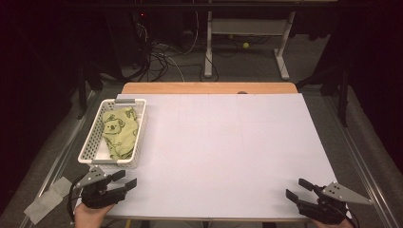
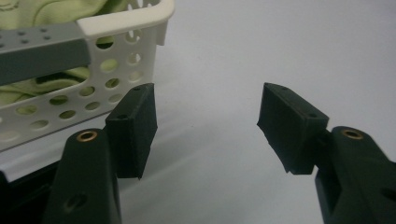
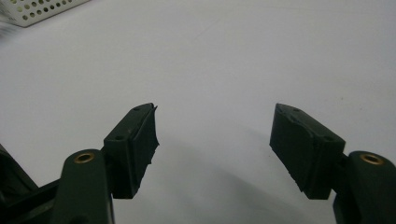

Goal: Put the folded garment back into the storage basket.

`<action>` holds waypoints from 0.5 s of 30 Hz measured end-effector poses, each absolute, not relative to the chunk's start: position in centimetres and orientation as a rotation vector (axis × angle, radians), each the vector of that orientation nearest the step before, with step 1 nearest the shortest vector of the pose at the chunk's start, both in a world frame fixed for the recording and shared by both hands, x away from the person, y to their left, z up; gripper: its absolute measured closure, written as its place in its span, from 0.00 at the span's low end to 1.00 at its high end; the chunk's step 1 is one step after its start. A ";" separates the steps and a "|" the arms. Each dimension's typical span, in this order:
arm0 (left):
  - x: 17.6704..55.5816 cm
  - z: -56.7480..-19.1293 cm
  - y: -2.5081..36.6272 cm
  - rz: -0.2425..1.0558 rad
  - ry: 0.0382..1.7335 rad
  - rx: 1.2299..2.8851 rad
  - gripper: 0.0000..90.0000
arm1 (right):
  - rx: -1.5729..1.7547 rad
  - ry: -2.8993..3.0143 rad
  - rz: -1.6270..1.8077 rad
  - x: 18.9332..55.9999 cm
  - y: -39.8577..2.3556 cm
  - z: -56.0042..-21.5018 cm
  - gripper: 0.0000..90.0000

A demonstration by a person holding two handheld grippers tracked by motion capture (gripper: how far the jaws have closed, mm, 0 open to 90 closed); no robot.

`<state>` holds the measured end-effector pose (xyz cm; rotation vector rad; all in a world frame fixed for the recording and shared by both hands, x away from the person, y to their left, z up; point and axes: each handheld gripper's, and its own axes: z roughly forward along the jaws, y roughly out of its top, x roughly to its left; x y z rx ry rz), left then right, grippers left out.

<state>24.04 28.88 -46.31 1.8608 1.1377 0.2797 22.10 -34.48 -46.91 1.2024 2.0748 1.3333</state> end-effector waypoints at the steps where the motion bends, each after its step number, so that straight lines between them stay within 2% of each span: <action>1: 24.0 -46.3 29.0 0.282 1.141 1.856 0.38 | 1.203 2.075 1.336 22.1 -34.5 -46.9 0.36; 15: 24.0 -46.8 30.7 0.313 1.204 1.825 0.38 | 1.210 2.071 1.345 21.7 -34.7 -46.9 0.36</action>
